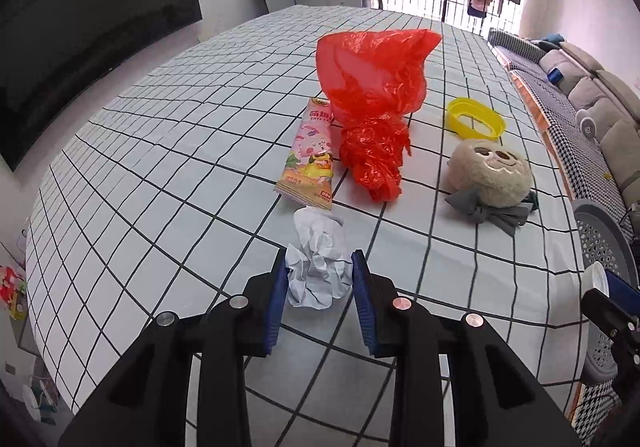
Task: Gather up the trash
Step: 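Grasp the crumpled white paper with the left tool while the right tool holds the cap, then carry the paper and cap over the basket and open both tools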
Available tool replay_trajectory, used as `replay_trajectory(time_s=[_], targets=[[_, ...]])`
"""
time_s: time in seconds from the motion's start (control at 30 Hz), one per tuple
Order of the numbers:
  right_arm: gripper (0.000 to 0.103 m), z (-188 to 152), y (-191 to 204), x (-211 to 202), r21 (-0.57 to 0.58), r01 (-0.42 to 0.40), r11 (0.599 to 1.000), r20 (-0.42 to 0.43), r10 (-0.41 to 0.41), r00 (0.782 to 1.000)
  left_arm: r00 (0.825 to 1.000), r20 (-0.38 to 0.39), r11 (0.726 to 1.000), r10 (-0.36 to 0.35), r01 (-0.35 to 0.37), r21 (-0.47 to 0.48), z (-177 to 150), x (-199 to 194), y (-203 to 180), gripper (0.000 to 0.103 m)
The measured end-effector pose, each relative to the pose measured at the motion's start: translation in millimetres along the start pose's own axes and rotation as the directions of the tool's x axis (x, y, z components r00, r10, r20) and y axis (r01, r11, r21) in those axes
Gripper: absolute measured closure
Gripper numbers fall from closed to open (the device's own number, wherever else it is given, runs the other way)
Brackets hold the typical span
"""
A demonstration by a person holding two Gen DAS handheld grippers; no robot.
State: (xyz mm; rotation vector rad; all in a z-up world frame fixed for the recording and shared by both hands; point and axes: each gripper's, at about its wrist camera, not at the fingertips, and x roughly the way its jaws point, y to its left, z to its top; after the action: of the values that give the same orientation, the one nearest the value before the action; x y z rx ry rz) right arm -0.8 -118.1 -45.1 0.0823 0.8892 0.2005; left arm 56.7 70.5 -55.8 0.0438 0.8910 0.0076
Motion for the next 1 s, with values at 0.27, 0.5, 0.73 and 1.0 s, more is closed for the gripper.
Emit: replay_trajectory(time_s=[0.27,0.5,0.73,1.0], targets=[[0.064,-12,-23,-22,0.043,0.067,0.997,0.015,-0.068,0.998,0.990,0.061,0.990,-0.125,0.121,0.072,-4,-39,-48,0.072],[0.064,-32,-64,-55,0.124,0.134,0.983,0.041,-0.140,0.989,0.968,0.068,0.957,-0.242,0.226,0.181,-11,-61,-113,0.072],[0.064,-54,-121,-80,0.219,0.211,0.953,0.039,-0.225,0.974,0.946,0.040,0.913,-0.321,0.298,0.278,-20,-72,-182,0.072],[0.064,-69,-166,-85,0.260,0.248,0.933,0.015,-0.261,0.965,0.939,-0.016,0.881,-0.343,0.328,0.341,-31,-61,-239,0.071]])
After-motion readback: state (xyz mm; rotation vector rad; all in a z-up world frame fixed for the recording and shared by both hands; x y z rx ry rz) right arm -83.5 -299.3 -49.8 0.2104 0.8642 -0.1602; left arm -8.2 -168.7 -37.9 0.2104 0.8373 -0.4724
